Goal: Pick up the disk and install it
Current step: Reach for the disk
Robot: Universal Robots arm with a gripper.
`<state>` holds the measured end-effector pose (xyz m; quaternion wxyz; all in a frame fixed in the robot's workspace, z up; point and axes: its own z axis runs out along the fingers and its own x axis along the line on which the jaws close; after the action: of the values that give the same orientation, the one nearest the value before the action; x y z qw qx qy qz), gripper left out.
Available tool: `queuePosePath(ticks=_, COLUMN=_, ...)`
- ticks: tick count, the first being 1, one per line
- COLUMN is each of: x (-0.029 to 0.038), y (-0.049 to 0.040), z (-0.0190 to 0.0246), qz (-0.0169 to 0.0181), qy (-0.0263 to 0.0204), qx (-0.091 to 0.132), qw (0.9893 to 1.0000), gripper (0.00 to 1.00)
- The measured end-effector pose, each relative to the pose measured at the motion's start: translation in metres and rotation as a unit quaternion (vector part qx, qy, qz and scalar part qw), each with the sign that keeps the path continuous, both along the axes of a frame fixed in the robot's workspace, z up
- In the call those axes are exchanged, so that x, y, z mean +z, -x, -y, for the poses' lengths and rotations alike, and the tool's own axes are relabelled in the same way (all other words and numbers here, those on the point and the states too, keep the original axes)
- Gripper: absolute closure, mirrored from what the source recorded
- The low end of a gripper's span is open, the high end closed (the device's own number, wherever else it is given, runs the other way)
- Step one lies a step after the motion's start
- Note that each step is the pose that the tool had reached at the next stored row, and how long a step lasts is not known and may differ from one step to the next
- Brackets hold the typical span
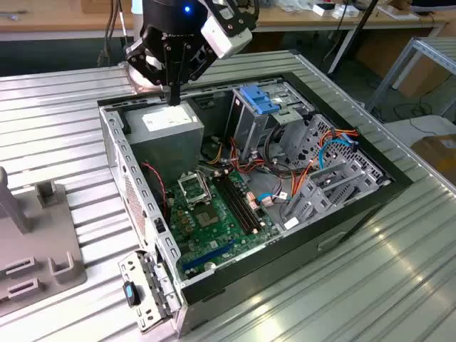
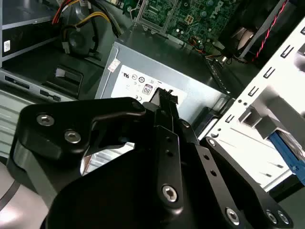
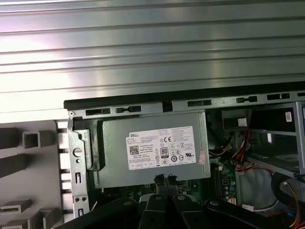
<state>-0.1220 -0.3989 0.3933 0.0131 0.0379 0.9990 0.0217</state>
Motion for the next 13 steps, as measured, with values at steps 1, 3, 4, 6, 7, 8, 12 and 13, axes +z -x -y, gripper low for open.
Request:
queuePosePath(ticks=1, x=0.0, y=0.0, z=0.0, qz=0.0, qy=0.0, qx=0.0, qw=1.0, gripper=0.89)
queuePosePath(ticks=3, x=0.0, y=0.0, z=0.0, qz=0.0, qy=0.0, qx=0.0, qw=1.0, gripper=0.89)
queuePosePath(ticks=4, x=0.0, y=0.0, z=0.0, qz=0.0, qy=0.0, qx=0.0, qw=1.0, gripper=0.89)
queuePosePath(ticks=6, x=0.0, y=0.0, z=0.0, qz=0.0, qy=0.0, qx=0.0, qw=1.0, gripper=0.89)
queuePosePath(ticks=7, x=0.0, y=0.0, z=0.0, qz=0.0, qy=0.0, qx=0.0, qw=1.0, gripper=0.89)
queuePosePath(ticks=8, x=0.0, y=0.0, z=0.0, qz=0.0, qy=0.0, qx=0.0, qw=1.0, gripper=0.89)
queuePosePath(ticks=12, x=0.0, y=0.0001, z=0.0, qz=0.0, qy=0.0, qx=0.0, qw=1.0, gripper=0.89)
queuePosePath(ticks=13, x=0.0, y=0.0009, z=0.0, qz=0.0, qy=0.0, qx=0.0, qw=1.0, gripper=0.89)
